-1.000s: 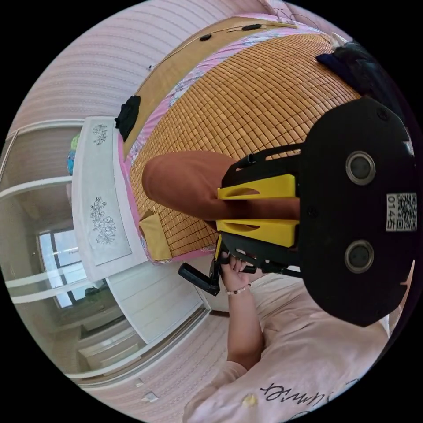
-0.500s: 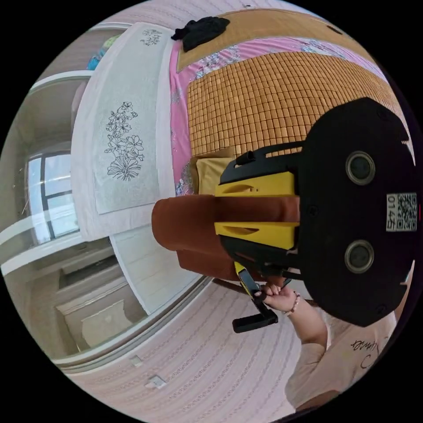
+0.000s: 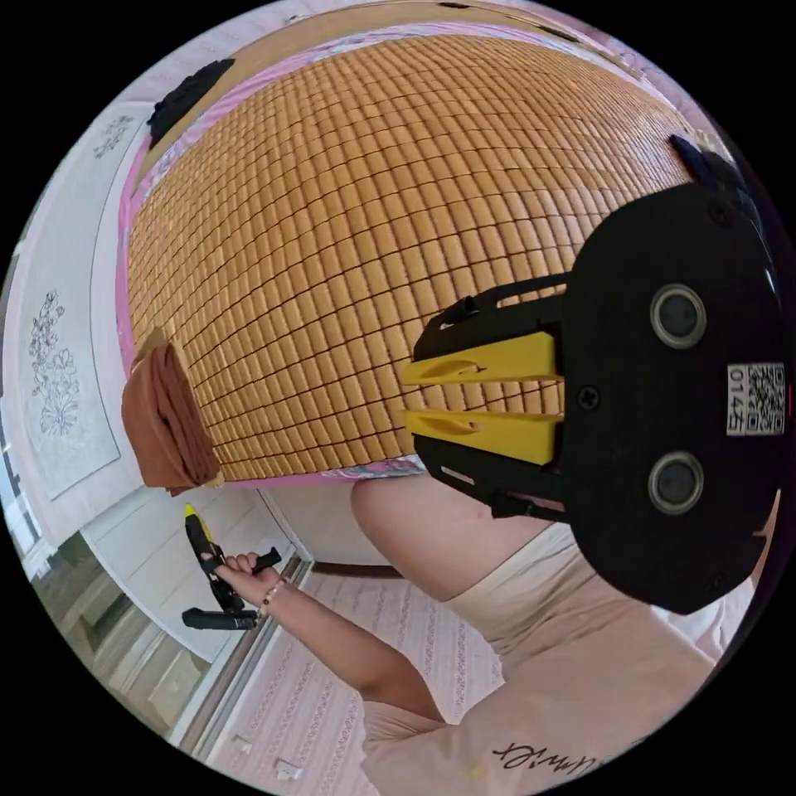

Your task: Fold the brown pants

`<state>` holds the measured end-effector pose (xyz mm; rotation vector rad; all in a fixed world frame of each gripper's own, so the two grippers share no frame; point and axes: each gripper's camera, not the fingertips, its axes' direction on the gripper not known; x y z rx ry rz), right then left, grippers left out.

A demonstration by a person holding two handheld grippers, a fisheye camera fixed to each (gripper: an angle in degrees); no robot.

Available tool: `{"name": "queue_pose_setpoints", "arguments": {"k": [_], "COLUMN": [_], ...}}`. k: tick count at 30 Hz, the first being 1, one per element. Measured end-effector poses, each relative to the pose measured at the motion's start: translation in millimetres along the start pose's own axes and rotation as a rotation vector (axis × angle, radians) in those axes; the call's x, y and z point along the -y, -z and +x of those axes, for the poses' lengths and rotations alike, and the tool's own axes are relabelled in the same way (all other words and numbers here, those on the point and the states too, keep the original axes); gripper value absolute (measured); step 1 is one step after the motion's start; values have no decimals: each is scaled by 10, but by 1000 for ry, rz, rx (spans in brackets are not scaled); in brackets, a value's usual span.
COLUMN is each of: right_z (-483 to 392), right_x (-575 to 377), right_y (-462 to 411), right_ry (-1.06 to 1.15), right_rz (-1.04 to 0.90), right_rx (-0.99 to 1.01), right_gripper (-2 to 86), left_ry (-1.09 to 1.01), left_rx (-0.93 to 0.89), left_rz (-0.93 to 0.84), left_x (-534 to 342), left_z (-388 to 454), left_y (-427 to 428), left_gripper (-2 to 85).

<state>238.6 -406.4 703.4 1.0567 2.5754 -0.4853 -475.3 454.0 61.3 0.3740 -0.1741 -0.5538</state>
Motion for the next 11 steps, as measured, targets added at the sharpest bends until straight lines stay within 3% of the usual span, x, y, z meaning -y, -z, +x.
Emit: {"name": "queue_pose_setpoints", "arguments": {"k": [4, 6, 11], "right_z": [129, 92, -34], "right_x": [-1567, -2480, -4084], "right_y": [207, 352, 674], "right_ry": [-300, -455, -752], "right_rz": [42, 63, 252], "right_rx": [-46, -178, -336], "right_gripper": [56, 59, 82], "left_ry": [-251, -374, -761], "left_rx": [-179, -275, -656], "left_rz": [-167, -209, -306], "left_x": [-534, -723, -1080], "left_z": [974, 1527, 3378], "left_y": [190, 255, 425], "left_gripper": [62, 63, 67]}}
